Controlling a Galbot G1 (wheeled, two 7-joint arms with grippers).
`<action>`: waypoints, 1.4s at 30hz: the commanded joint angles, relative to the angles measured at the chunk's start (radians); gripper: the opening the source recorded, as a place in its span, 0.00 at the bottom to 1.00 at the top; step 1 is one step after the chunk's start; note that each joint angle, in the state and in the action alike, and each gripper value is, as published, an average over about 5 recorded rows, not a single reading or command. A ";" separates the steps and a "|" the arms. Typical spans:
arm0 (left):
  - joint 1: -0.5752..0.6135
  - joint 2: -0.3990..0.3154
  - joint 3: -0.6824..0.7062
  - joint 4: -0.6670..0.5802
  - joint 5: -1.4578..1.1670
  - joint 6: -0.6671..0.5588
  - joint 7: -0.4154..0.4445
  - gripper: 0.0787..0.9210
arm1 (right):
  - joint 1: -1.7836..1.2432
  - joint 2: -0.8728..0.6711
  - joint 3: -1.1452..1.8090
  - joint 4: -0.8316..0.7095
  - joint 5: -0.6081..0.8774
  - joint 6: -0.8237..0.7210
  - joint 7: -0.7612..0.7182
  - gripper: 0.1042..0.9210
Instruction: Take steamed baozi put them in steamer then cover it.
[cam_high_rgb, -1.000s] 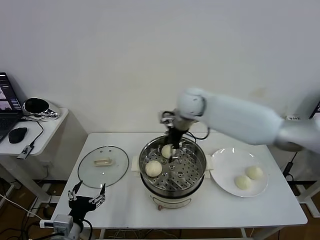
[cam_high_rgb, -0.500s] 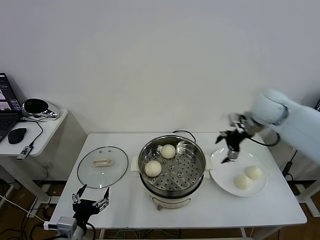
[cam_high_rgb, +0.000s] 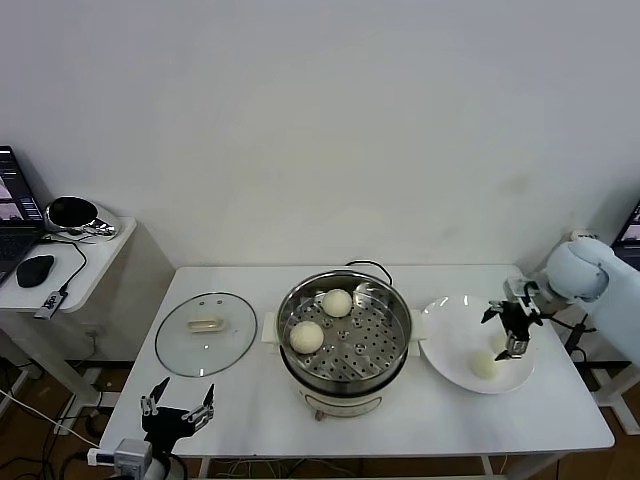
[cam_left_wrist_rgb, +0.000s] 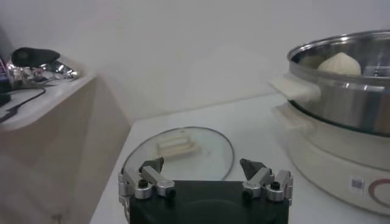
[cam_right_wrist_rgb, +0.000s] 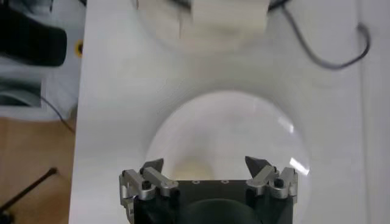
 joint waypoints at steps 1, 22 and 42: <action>0.000 -0.004 0.003 0.023 0.015 0.000 0.001 0.88 | -0.100 0.071 0.064 -0.139 -0.108 0.075 0.022 0.88; 0.008 -0.009 -0.004 0.049 0.020 -0.006 -0.004 0.88 | -0.101 0.178 0.042 -0.209 -0.153 0.077 0.051 0.88; 0.002 -0.010 -0.002 0.065 0.019 -0.007 -0.004 0.88 | -0.106 0.183 0.038 -0.245 -0.162 0.073 0.084 0.88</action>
